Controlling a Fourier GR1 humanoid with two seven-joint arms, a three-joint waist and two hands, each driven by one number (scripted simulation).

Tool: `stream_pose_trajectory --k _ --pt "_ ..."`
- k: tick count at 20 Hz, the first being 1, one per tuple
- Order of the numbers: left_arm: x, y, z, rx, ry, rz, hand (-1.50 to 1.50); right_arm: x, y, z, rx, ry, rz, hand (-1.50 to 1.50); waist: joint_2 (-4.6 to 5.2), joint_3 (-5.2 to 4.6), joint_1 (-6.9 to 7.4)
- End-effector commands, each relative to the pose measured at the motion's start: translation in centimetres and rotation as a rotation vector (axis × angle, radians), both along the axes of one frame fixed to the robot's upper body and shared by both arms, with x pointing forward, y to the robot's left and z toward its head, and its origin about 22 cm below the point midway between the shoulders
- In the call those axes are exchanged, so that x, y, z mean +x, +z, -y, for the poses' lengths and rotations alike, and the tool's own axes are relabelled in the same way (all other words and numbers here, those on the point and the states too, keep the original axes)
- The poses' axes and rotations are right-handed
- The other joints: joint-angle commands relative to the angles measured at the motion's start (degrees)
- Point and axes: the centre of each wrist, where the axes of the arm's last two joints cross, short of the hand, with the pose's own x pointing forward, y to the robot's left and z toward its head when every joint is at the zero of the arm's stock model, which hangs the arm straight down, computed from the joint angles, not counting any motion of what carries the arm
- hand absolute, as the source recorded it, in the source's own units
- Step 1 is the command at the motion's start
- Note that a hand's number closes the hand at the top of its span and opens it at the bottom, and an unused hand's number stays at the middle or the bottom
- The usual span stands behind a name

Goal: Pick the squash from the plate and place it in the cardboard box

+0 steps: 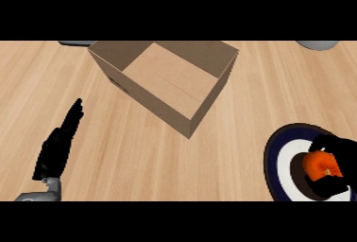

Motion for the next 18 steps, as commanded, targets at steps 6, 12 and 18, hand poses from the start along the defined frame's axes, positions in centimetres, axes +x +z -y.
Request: stream_pose_trajectory --k 6,12,18 --pt "1.9 1.5 1.8 0.017 -0.057 0.019 0.00 12.2 5.4 -4.0 -0.110 0.402 0.109 1.50 0.66 0.09 2.47" --pt "1.1 0.7 1.2 0.001 -0.002 0.003 0.00 17.8 8.7 -4.8 -0.049 0.485 0.218 1.50 -0.09 -0.01 -0.57" --pt "0.6 0.2 0.8 0.006 0.018 0.000 0.00 18.0 9.5 -6.8 0.357 0.653 0.421 1.50 -0.35 0.02 -1.71"
